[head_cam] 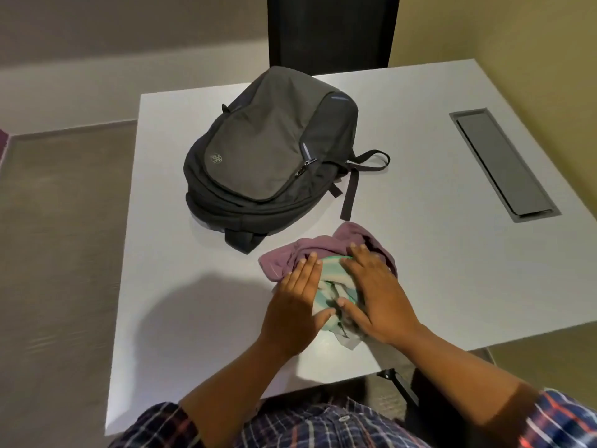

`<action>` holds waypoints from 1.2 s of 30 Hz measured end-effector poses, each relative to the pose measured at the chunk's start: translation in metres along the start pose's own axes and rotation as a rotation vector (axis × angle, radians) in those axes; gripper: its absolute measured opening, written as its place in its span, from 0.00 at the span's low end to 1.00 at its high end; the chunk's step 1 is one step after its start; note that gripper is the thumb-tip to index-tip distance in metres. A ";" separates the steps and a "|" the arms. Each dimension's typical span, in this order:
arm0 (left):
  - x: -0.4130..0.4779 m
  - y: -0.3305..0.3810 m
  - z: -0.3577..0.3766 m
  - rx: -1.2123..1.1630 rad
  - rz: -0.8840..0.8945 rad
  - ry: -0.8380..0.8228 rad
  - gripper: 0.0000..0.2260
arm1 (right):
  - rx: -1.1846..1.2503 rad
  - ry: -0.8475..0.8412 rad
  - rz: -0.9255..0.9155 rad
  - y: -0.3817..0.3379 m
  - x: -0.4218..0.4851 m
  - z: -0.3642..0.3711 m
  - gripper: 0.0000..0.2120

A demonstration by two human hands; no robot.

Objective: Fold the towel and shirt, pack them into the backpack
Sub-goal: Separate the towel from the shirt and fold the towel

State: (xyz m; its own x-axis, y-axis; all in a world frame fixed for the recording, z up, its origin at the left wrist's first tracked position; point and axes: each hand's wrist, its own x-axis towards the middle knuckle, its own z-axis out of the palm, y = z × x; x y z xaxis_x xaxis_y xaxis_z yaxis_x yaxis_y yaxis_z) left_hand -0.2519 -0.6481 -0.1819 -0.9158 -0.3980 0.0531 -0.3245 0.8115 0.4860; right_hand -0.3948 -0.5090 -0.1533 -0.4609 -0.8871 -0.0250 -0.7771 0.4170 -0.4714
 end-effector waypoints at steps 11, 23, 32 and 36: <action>0.017 -0.015 0.026 0.017 -0.017 -0.167 0.31 | -0.247 -0.235 -0.090 0.015 0.019 0.040 0.32; 0.036 0.012 -0.015 -0.396 -0.252 -0.265 0.16 | 0.289 -0.289 -0.093 0.032 0.040 -0.004 0.25; -0.011 0.018 -0.110 -0.408 -0.362 -0.096 0.12 | -0.129 -0.323 -0.118 0.063 0.036 0.008 0.32; -0.016 0.024 -0.118 -0.336 -0.364 -0.080 0.13 | -0.328 -0.295 -0.374 0.053 0.036 0.027 0.33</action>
State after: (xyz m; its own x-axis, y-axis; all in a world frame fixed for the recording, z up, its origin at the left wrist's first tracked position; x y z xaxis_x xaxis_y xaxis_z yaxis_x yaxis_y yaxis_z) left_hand -0.2169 -0.6728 -0.0687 -0.7771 -0.5847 -0.2330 -0.5442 0.4380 0.7156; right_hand -0.4409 -0.5239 -0.2032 -0.0268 -0.9841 -0.1758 -0.9781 0.0621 -0.1985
